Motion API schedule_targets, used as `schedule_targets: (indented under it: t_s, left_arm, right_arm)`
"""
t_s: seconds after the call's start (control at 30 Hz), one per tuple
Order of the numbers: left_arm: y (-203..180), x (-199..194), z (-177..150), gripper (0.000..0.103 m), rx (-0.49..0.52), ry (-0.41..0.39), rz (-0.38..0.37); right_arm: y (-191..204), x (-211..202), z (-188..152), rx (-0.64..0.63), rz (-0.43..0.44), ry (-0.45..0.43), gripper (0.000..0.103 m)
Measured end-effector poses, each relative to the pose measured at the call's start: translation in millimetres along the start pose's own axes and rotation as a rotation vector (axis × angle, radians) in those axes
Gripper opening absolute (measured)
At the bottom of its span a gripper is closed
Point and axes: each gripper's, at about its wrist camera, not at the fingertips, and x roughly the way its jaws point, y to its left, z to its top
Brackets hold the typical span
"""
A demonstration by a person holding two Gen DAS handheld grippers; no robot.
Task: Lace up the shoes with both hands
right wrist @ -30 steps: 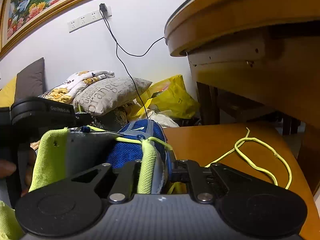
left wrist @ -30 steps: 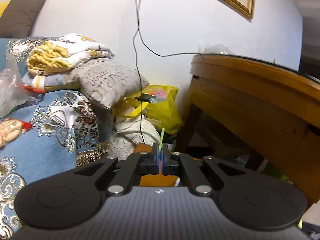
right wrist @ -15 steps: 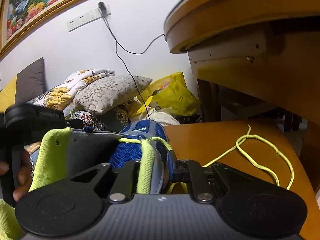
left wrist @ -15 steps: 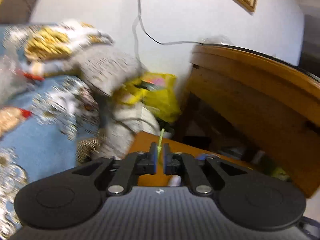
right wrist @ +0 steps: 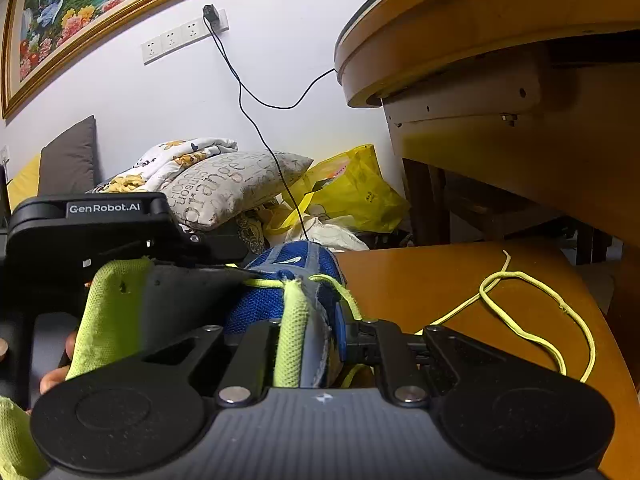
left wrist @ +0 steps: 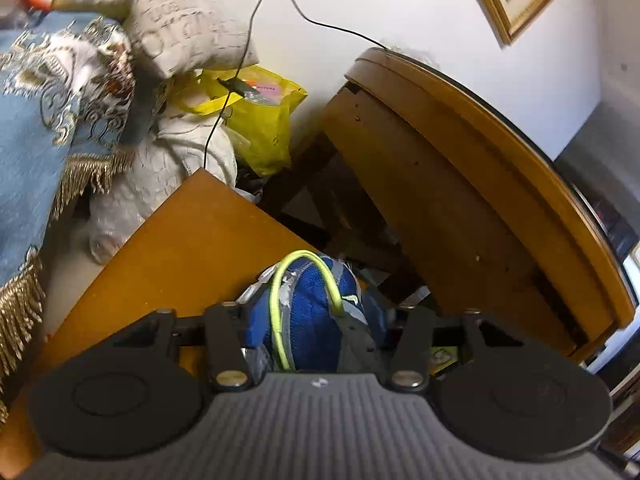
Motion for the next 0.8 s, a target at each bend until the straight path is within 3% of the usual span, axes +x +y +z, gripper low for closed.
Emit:
schedule_targets:
  t_s: [0.17, 0.27, 0.4, 0.43, 0.5, 0.67, 0.8]
  left_arm:
    - [7, 0, 3, 0.034, -0.044, 0.011, -0.008]
    - [10, -2, 6, 0.011, -0.071, 0.01, -0.032]
    - [11, -10, 10, 0.014, -0.076, -0.027, -0.014]
    - [11, -11, 11, 0.018, -0.08, -0.038, -0.009]
    - [15, -9, 12, 0.037, -0.1, -0.026, -0.034]
    - [13, -1, 10, 0.039, -0.1, 0.013, -0.074]
    - [9, 0, 7, 0.039, -0.082, -0.008, -0.082]
  right_arm:
    - [1, -1, 0, -0.008, -0.002, -0.004, 0.015]
    - [1, -1, 1, -0.011, -0.002, -0.005, 0.015]
    - [1, -1, 0, -0.015, 0.0, -0.005, 0.015]
    - [3, -1, -2, -0.016, -0.001, -0.008, 0.015]
    - [3, -2, -3, -0.017, -0.001, -0.008, 0.015]
    - [4, -2, -2, -0.017, -0.001, -0.007, 0.015]
    - [4, -3, -1, -0.017, -0.001, -0.007, 0.015]
